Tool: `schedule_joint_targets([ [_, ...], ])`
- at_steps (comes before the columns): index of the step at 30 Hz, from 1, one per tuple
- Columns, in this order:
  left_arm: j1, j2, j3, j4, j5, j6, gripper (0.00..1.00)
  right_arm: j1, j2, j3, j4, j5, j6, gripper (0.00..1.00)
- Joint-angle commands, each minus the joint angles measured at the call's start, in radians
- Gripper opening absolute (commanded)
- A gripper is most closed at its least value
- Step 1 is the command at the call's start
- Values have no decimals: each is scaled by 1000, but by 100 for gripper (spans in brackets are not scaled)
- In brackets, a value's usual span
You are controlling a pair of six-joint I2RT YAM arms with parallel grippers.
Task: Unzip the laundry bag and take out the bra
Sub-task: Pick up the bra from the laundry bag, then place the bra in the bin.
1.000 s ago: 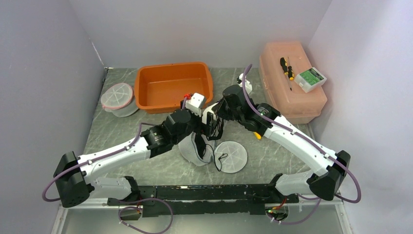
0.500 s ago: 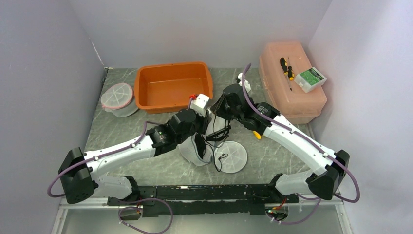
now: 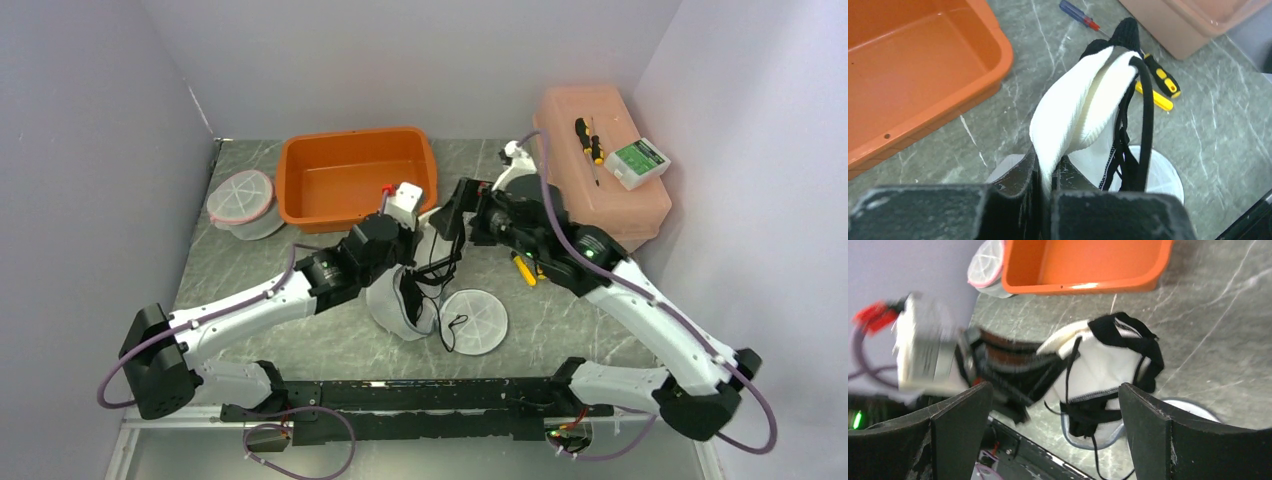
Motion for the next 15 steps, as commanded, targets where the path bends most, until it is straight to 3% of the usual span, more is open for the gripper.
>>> schedule_joint_targets([
  [1, 93, 0, 110, -42, 81, -54, 3, -5, -158, 2, 28, 24, -235, 100],
  [4, 228, 19, 172, -86, 212, -137, 3, -3, -313, -144, 110, 118, -298, 100],
  [9, 453, 107, 310, -135, 421, -267, 3, -4, -522, -478, 283, 138, -272, 100],
  [15, 641, 267, 467, -99, 626, -343, 3, -4, -665, -798, 498, 5, -189, 97],
])
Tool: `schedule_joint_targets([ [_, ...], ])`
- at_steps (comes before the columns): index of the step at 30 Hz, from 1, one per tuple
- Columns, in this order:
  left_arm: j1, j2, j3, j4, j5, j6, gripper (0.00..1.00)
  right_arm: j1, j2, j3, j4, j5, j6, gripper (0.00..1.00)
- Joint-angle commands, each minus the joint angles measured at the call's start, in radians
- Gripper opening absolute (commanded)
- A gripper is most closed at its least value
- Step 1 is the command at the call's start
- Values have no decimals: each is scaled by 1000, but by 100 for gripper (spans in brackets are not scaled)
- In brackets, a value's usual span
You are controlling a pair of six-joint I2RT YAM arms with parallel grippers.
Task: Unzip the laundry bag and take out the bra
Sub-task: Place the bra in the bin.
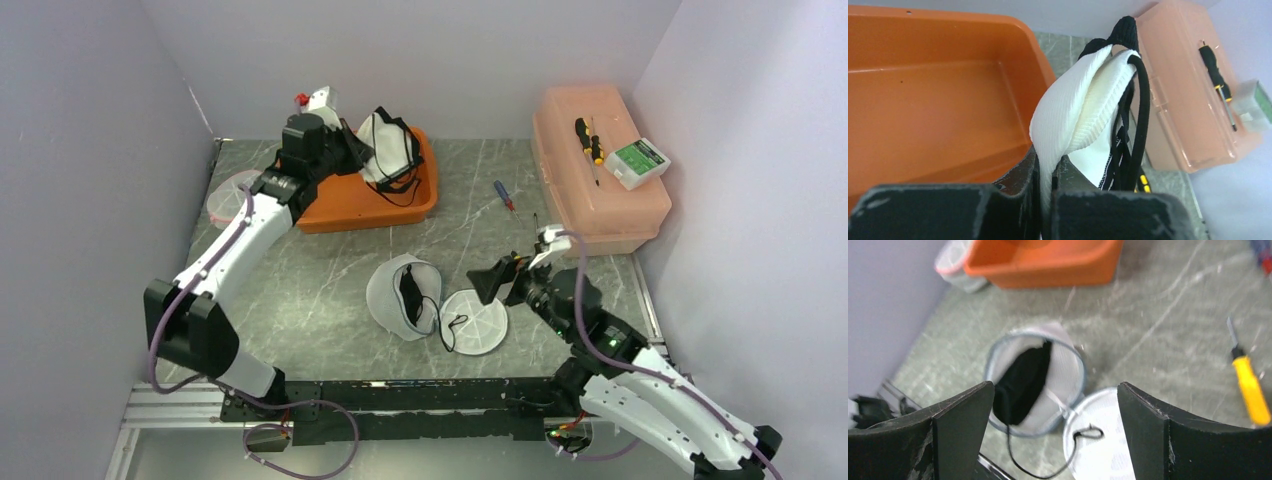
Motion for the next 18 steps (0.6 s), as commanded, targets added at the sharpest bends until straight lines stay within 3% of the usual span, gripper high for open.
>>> schedule_joint_targets([
  [1, 97, 86, 87, 51, 213, -89, 3, 0, -54, -148, 195, -78, 47, 96],
  [8, 191, 281, 156, 95, 280, -74, 3, 1, -83, -216, 205, -124, 36, 92],
  [18, 196, 550, 250, 53, 326, -47, 3, 0, -129, -171, 132, -72, -42, 92],
])
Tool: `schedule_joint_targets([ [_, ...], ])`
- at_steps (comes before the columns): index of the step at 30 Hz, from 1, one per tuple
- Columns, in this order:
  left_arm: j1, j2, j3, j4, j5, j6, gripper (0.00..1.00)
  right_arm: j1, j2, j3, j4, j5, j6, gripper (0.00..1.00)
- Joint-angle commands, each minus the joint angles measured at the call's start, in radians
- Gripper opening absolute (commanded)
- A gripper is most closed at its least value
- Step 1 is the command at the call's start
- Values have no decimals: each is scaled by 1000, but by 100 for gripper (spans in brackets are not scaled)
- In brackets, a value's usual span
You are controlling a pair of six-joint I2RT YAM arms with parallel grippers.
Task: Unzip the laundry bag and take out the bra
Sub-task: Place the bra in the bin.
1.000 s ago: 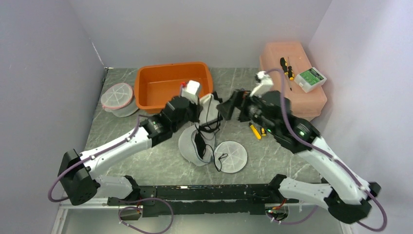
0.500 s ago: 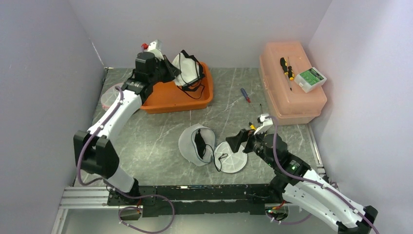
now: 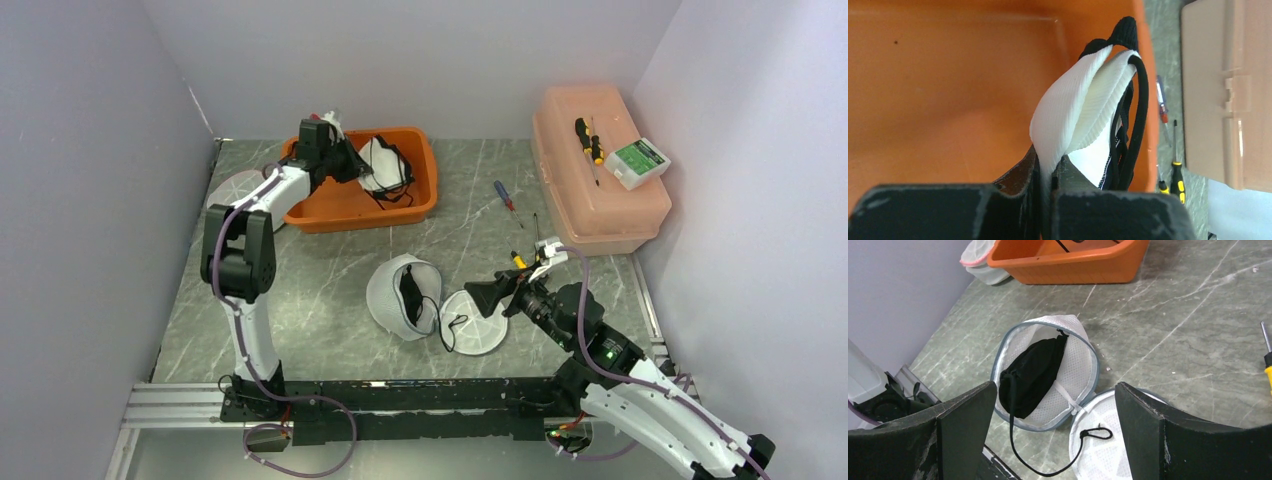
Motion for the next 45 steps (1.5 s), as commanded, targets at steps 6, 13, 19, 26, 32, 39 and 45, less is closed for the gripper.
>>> schedule_joint_targets([
  [6, -15, 168, 161, -74, 23, 35, 4, 1, -13, 79, -35, 37, -51, 92],
  [13, -22, 166, 150, -62, -1, 59, 45, 1, -2, 82, -36, 54, -60, 92],
  [19, -28, 109, 147, -90, -65, 89, 66, 1, 5, 93, -40, 67, -65, 92],
  [26, -29, -87, 106, -106, -162, 107, 94, 1, -9, 88, -51, 89, -45, 94],
  [32, -35, -353, -5, -150, -264, 39, 94, 0, 19, 97, -56, 156, 34, 97],
  [39, -86, -661, -280, -263, -93, -64, 94, 1, 185, 161, -44, -40, -11, 94],
  [45, -360, -843, -598, -190, -171, -142, 94, 1, 328, 140, 79, -220, 7, 90],
])
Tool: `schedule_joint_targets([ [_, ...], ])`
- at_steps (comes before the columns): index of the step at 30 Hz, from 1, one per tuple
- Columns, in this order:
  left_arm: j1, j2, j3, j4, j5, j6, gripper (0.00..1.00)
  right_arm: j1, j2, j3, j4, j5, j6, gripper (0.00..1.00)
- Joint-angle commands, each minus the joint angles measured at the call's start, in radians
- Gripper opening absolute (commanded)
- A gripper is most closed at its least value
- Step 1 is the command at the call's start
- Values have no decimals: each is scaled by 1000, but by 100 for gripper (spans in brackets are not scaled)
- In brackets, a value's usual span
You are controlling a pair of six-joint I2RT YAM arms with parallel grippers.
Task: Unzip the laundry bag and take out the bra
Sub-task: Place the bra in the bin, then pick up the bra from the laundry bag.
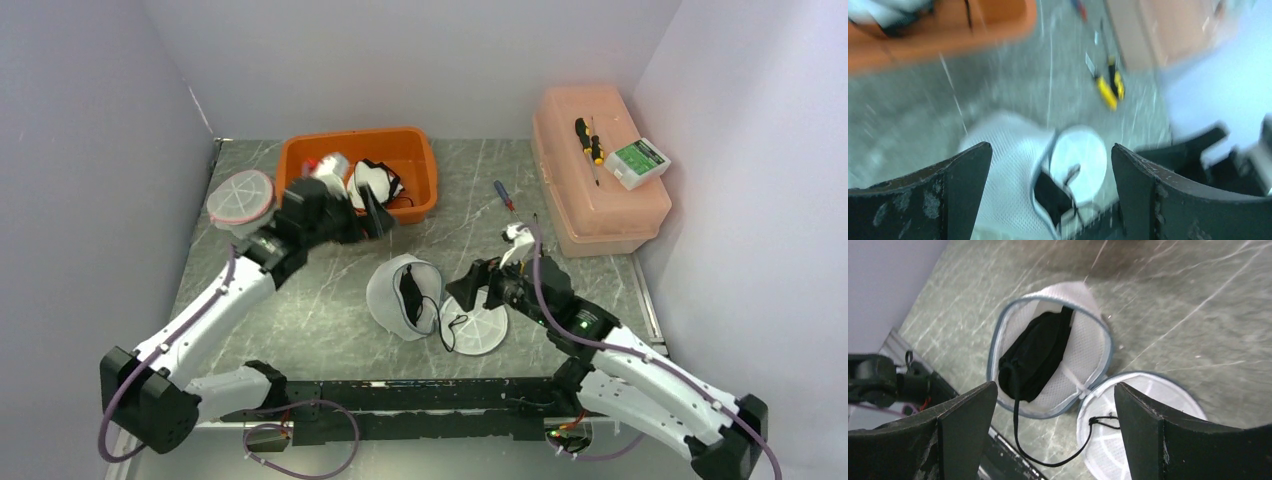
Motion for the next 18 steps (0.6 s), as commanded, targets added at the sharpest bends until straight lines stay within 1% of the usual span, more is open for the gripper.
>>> schedule_joint_targets([
  [1, -162, -41, -183, -1, -6, -100, 94, 1, 87, 9, 142, -169, 11, 91],
  [3, -211, -23, -216, 19, -18, -114, 94, 1, 129, 3, 182, -192, 24, 91],
  [5, -246, 18, -218, 24, -31, -116, 94, 1, 170, -5, 209, -209, 36, 91],
  [8, -283, 89, -175, -32, -66, -112, 87, 1, 211, -8, 250, -212, 51, 90],
  [11, -292, 117, -170, -65, -81, -121, 75, 1, 235, -10, 265, -216, 64, 89],
  [14, -291, 104, -214, -72, -93, -132, 62, 1, 278, 1, 269, -230, 78, 87],
  [16, -292, 82, -249, -69, -92, -140, 48, 1, 305, 7, 278, -247, 91, 87],
  [18, -292, 56, -282, -69, -100, -153, 36, 1, 329, 13, 290, -266, 100, 86],
])
